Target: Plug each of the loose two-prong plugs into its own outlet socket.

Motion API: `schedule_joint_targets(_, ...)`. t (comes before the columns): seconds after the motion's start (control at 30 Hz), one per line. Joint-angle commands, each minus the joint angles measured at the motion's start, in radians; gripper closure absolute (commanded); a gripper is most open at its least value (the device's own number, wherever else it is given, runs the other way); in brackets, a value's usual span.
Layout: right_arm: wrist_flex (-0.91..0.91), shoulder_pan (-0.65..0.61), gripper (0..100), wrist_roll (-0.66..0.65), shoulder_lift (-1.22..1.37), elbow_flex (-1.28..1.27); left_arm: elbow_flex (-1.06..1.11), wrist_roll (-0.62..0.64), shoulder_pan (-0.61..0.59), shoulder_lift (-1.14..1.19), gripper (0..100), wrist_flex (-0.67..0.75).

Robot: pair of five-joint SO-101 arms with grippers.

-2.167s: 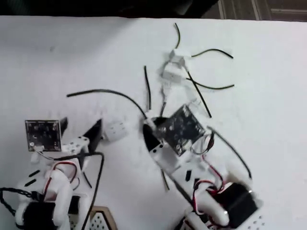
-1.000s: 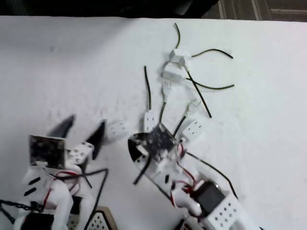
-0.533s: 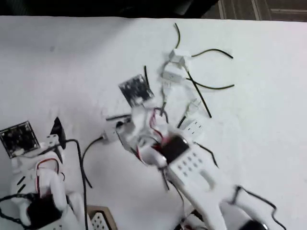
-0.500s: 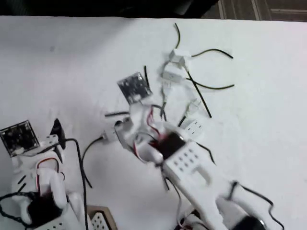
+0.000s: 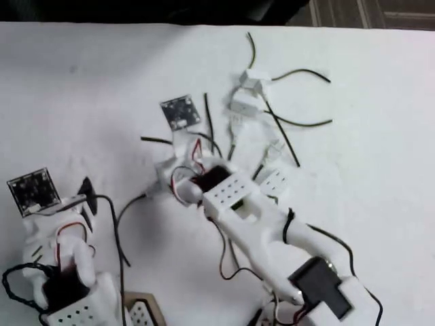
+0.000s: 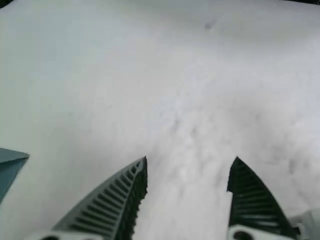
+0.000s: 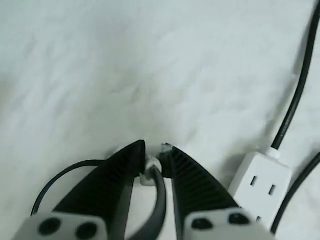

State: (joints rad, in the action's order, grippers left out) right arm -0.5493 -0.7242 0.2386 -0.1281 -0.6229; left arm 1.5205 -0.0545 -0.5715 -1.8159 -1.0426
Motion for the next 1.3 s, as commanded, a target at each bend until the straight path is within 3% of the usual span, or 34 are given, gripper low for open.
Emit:
schedule_joint_targets(0.0,0.019,0.022,98.1,-0.046,-0.001,0.044,-0.005,0.009,-0.005,-0.008,74,0.014)
schedule_joint_targets(0.77,0.018,-0.008,98.1,-0.152,0.002,-0.057,-0.003,0.009,-0.005,-0.008,74,0.014)
schedule_joint_targets(1.27,0.104,-0.059,98.1,-0.242,0.183,-0.055,-0.003,0.009,-0.005,-0.008,74,0.014)
